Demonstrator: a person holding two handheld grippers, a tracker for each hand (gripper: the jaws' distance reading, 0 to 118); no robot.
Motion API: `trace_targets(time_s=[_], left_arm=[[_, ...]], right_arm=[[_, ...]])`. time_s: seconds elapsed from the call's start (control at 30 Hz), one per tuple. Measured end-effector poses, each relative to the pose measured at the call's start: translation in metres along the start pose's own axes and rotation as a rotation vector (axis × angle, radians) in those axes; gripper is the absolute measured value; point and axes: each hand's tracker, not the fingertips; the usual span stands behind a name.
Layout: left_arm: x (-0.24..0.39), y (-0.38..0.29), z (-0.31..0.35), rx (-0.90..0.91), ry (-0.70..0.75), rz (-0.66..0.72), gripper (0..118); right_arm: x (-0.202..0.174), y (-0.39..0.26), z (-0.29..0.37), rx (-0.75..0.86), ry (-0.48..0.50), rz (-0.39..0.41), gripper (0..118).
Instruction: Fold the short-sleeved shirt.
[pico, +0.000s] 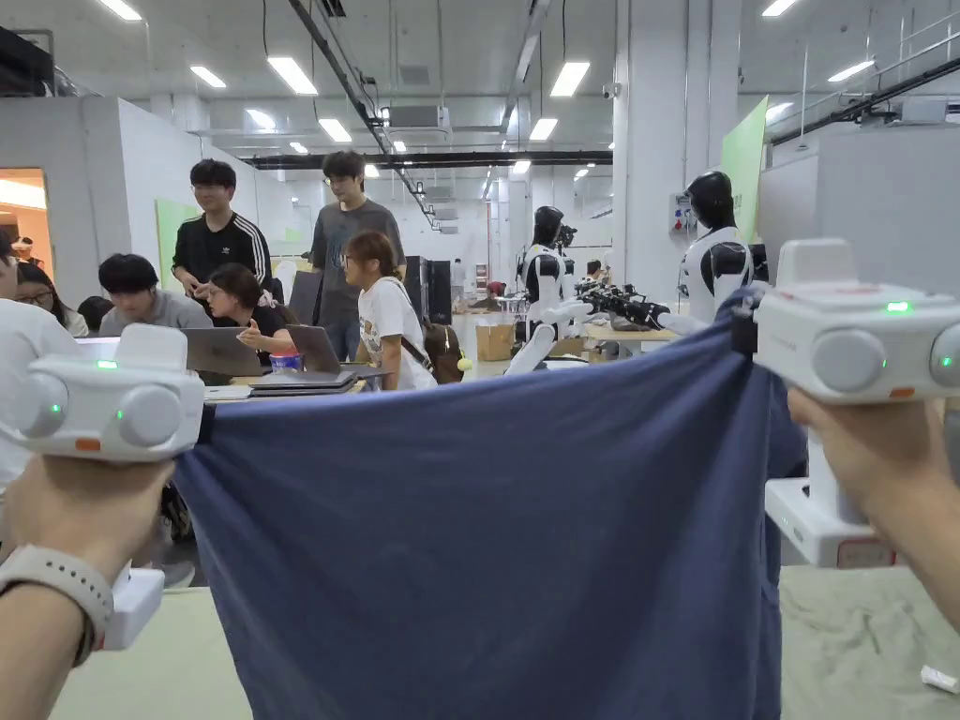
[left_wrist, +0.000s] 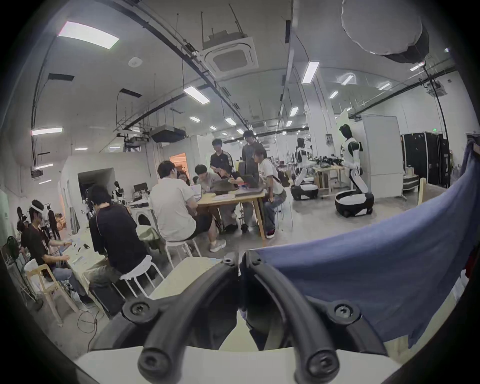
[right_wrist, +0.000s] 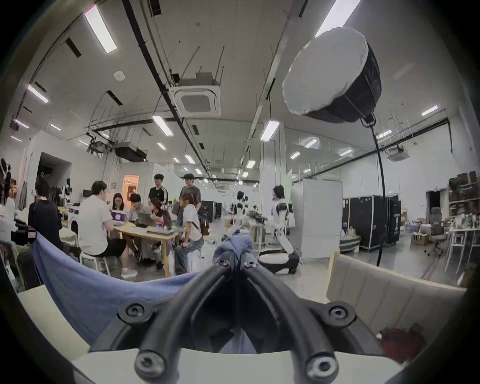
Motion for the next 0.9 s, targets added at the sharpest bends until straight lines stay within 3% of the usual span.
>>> trace_targets(time_s=[0.27,0.53,0.7,0.9], left_arm=[[0.01,-0.066,0.028,-0.087,-0.042,0.009,1],[0.002,-0.144,0.125,-0.172,-0.094,-0.015,1],[-0.006,-0.234,0.194,-0.266,-0.142,-0.06,1],[-0.017,-0.358,0.253,-0.461,-0.217,-0.053,1]], right_arm=[[0.017,-0.062,0.044,-0.092,-0.007,0.014,3],[0.027,-0.118,0.161,-0.199,-0.025,0.015,3],[0.031,-0.204,0.257,-0.351,-0.009,-0.014,3],[0.035,-0.333,0.346,-0.591,0.012,0.006,3]])
